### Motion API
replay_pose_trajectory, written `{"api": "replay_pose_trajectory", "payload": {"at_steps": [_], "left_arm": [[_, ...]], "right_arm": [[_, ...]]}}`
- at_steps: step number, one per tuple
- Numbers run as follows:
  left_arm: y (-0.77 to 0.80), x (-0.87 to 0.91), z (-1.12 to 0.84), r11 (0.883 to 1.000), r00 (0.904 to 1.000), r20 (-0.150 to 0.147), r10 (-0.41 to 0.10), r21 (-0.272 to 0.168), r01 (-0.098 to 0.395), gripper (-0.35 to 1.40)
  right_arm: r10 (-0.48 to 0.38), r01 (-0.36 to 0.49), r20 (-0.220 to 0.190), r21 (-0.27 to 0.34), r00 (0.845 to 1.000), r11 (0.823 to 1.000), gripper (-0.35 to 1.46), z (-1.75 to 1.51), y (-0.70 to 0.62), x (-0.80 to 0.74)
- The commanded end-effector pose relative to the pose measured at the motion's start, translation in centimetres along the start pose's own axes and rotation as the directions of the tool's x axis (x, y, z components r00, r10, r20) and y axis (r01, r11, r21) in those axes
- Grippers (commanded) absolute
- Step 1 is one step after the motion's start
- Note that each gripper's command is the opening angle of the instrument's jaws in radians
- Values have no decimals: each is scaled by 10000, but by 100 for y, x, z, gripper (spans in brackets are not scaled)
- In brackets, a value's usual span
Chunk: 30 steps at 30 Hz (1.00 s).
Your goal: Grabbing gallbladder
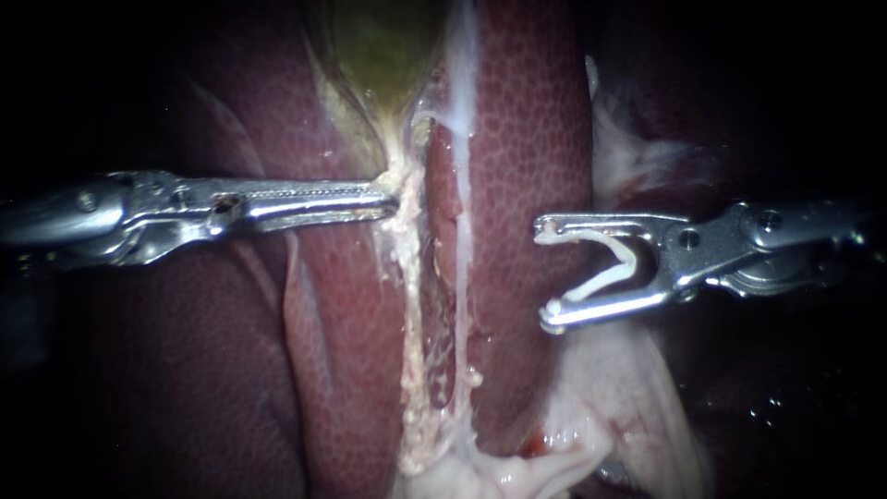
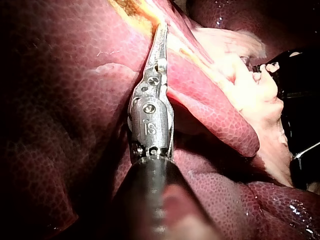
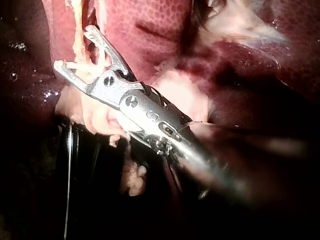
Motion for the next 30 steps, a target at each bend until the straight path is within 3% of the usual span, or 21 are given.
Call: {"api": "replay_pose_trajectory", "payload": {"at_steps": [1,7,14,20,30], "left_arm": [[-2,-4,-2,10000,10000,2,-44,-1,44,-35],[-2,-32,-19,9998,9998,-15,-195,34,195,-35],[10,-62,-48,9989,9979,458,-448,-120,454,-35],[20,-82,-69,9970,9952,698,-692,-305,715,-35],[25,-86,-81,9957,9943,749,-761,-464,797,-35]], "right_arm": [[-1,1,-1,1,10000,10000,58,0,0,0],[-1,1,-1,3,10000,10000,58,0,0,0],[-1,1,-1,3,10000,10000,58,0,0,0],[-1,1,-1,3,10000,10000,58,0,0,0],[0,0,-1,-1,10000,10000,58,0,0,0]]}}
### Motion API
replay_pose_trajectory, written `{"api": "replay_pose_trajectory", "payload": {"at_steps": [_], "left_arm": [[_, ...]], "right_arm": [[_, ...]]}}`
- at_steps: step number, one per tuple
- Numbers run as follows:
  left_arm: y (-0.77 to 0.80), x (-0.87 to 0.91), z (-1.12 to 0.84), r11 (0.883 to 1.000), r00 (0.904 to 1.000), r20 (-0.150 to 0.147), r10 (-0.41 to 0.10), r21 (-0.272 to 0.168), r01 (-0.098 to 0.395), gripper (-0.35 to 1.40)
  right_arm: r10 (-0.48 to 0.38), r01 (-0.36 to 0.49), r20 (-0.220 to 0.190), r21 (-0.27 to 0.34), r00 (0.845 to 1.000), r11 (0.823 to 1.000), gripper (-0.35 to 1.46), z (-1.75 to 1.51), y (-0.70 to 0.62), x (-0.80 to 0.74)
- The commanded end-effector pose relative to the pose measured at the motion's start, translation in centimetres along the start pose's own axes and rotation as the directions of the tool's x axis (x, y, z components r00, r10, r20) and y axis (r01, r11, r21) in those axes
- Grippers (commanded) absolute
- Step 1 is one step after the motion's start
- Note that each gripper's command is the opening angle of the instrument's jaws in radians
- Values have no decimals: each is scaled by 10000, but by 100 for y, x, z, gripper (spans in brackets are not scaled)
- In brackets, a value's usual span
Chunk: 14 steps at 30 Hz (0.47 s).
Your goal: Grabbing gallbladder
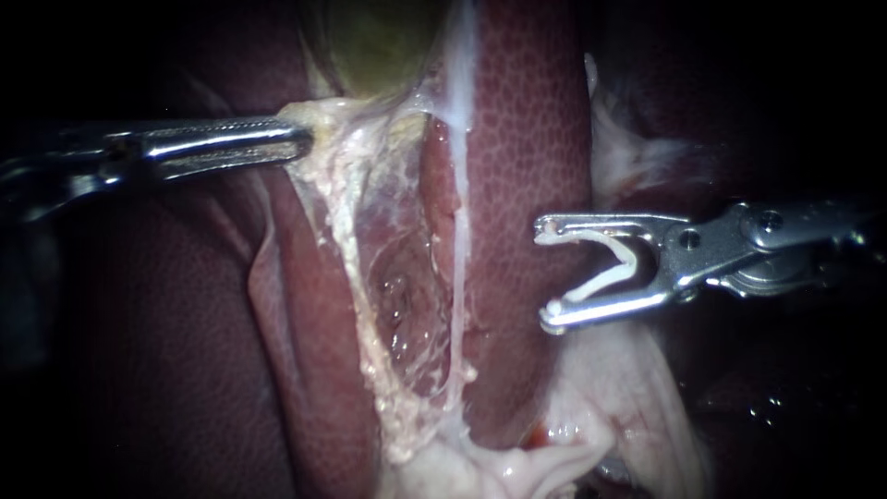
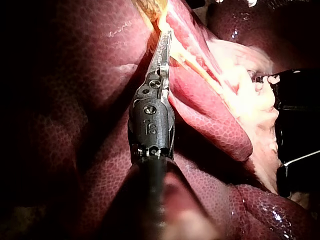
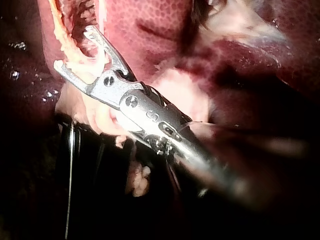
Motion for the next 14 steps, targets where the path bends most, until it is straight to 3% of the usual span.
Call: {"api": "replay_pose_trajectory", "payload": {"at_steps": [1,14], "left_arm": [[0,0,0,10000,10000,-1,-1,-20,1,-35],[-2,3,0,10000,10000,-4,16,-68,-16,-35]], "right_arm": [[1,-1,1,-4,10000,10000,58,0,0,0],[1,-1,1,-3,10000,10000,58,0,0,0]]}}
